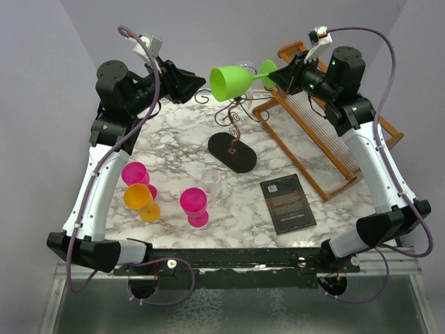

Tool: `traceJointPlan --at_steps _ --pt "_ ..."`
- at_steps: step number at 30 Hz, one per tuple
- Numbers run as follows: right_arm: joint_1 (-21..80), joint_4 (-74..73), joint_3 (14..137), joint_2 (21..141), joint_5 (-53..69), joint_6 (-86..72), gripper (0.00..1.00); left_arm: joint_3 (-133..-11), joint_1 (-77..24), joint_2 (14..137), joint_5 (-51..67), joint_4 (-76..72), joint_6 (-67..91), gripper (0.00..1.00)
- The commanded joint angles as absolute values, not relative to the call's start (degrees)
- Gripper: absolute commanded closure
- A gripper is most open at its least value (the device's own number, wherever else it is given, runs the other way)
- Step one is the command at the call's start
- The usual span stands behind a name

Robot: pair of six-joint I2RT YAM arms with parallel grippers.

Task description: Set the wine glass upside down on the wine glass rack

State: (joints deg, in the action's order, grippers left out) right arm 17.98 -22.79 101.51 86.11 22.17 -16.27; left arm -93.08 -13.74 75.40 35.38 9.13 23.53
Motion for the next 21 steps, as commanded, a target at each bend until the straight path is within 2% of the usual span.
traceJointPlan --at_steps 1,7,14,21 --pt "16.44 -22.50 103.96 83.02 16.86 -10.36 0.99 -94.57 -13.71 72.59 33.17 13.94 17.34 0.51" --pt "14.99 -22.34 105.14 80.43 9.26 -2.22 0.99 -95.45 -13.71 71.27 28.71 18.89 11.37 0.36" --pt "14.82 -22.00 108.88 79.93 -1.54 10.86 0.99 -94.65 -13.70 69.90 23.07 21.75 6.71 0.12" --pt "14.77 -20.53 111.09 79.88 -10.47 23.66 0.99 -93.33 -13.71 69.10 21.35 21.80 4.72 0.08"
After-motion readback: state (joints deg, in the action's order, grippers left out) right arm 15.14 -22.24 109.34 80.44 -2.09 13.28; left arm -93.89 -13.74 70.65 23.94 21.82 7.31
